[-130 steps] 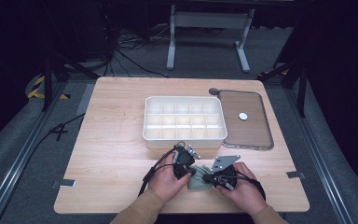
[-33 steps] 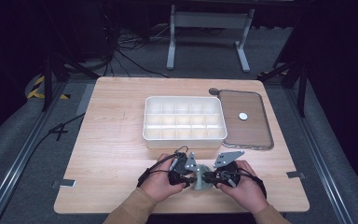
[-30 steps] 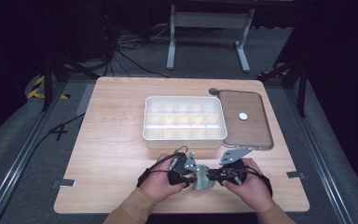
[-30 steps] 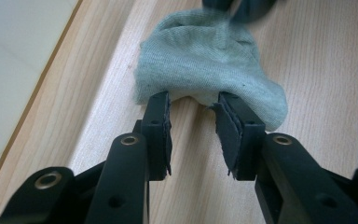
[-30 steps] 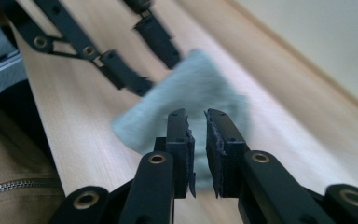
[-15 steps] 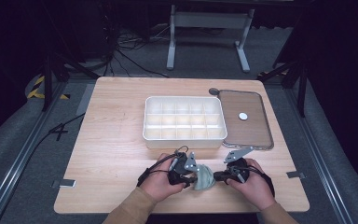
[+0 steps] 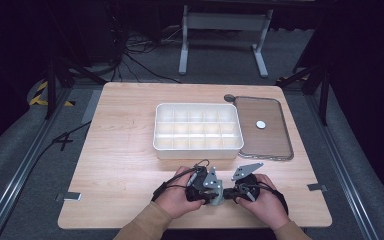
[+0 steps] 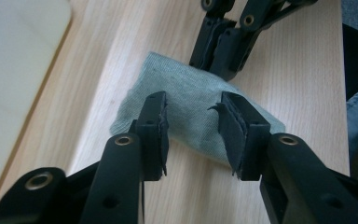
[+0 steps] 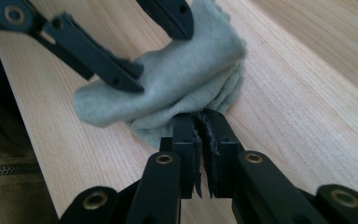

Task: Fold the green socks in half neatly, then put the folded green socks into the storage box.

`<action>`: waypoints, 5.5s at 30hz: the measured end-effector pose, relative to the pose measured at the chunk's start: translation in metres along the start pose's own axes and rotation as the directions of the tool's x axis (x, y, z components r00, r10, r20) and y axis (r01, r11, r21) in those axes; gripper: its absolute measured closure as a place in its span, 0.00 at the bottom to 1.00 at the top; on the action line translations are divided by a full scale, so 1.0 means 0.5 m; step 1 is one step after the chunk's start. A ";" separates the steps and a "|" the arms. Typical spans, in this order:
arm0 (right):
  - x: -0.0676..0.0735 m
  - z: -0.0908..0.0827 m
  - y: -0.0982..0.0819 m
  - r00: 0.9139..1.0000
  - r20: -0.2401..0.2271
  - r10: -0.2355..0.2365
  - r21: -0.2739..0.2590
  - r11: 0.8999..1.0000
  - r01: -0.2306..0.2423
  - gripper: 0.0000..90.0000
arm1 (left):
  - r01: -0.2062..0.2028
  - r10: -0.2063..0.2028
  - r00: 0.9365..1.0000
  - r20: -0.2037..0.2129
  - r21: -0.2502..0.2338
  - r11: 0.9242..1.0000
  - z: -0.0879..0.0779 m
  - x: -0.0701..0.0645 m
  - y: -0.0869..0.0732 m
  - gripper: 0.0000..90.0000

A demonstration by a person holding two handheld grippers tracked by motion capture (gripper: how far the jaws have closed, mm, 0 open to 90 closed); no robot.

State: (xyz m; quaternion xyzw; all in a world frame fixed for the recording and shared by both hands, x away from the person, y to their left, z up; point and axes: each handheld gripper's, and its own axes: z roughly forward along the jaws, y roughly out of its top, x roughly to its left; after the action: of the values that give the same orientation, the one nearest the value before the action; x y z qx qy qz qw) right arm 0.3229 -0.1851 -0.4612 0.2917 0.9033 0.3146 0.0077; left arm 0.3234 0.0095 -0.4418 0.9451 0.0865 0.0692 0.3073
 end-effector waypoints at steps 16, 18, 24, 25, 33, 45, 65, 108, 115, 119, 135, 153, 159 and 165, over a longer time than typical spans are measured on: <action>-0.025 -0.047 0.001 0.997 0.047 0.059 -0.046 0.997 -0.057 0.82 | 0.063 -0.063 0.998 -0.018 0.000 0.998 0.014 -0.008 0.001 0.70; -0.027 -0.059 0.005 0.996 0.054 0.074 -0.088 0.994 -0.069 0.80 | 0.063 -0.063 0.998 -0.019 0.004 0.998 0.013 -0.009 0.002 0.70; -0.011 -0.063 0.021 0.994 0.048 0.093 -0.156 0.984 -0.085 0.73 | 0.072 -0.071 0.996 -0.044 0.011 0.997 0.013 -0.013 0.004 0.68; -0.008 -0.061 0.023 0.994 0.051 0.098 -0.161 0.983 -0.089 0.71 | 0.078 -0.077 0.995 -0.059 0.016 0.997 0.012 -0.014 0.004 0.67; -0.007 -0.035 0.028 0.987 0.056 0.149 -0.168 0.976 -0.138 0.62 | 0.101 -0.099 0.991 -0.095 0.022 0.995 0.013 -0.016 0.006 0.54; -0.021 -0.010 0.031 0.988 0.073 0.135 -0.042 0.990 -0.132 0.61 | 0.099 -0.096 0.986 -0.135 0.012 0.995 0.012 -0.026 0.002 0.52; -0.033 0.016 0.077 0.988 0.002 0.153 0.145 0.978 -0.151 0.74 | 0.157 -0.161 0.969 -0.187 -0.037 0.987 0.014 -0.030 -0.020 0.36; 0.006 -0.073 0.114 0.998 0.046 0.034 -0.007 0.999 -0.033 0.93 | 0.341 -0.363 0.872 -0.327 -0.125 0.932 -0.193 0.055 -0.180 0.36; 0.004 -0.091 0.131 0.997 0.071 0.024 -0.021 1.000 -0.023 0.93 | 0.349 -0.378 0.867 -0.325 -0.148 0.925 -0.204 0.057 -0.184 0.37; 0.001 -0.097 0.134 0.996 0.088 0.023 -0.026 0.999 -0.021 0.93 | 0.352 -0.380 0.868 -0.320 -0.144 0.925 -0.203 0.058 -0.183 0.38; -0.012 -0.150 0.167 0.984 0.180 -0.009 -0.112 0.993 0.029 0.93 | 0.360 -0.398 0.856 -0.330 -0.172 0.917 -0.217 0.067 -0.187 0.38; -0.044 -0.195 0.208 0.959 0.281 -0.022 -0.177 0.981 0.075 0.93 | 0.354 -0.394 0.862 -0.321 -0.177 0.918 -0.212 0.076 -0.182 0.38; -0.060 -0.199 0.223 0.948 0.317 -0.019 -0.177 0.981 0.079 0.93 | 0.357 -0.399 0.858 -0.323 -0.182 0.916 -0.216 0.078 -0.183 0.38; -0.071 -0.195 0.236 0.940 0.340 -0.031 -0.163 0.982 0.092 0.93 | 0.357 -0.400 0.856 -0.329 -0.185 0.916 -0.222 0.077 -0.187 0.38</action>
State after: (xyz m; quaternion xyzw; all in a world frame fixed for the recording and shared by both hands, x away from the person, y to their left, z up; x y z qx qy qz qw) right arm 0.3947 -0.1845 -0.3214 0.3107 0.8659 0.3388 0.1971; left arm 0.3291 0.1551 -0.4054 0.8609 0.3215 0.1840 0.3487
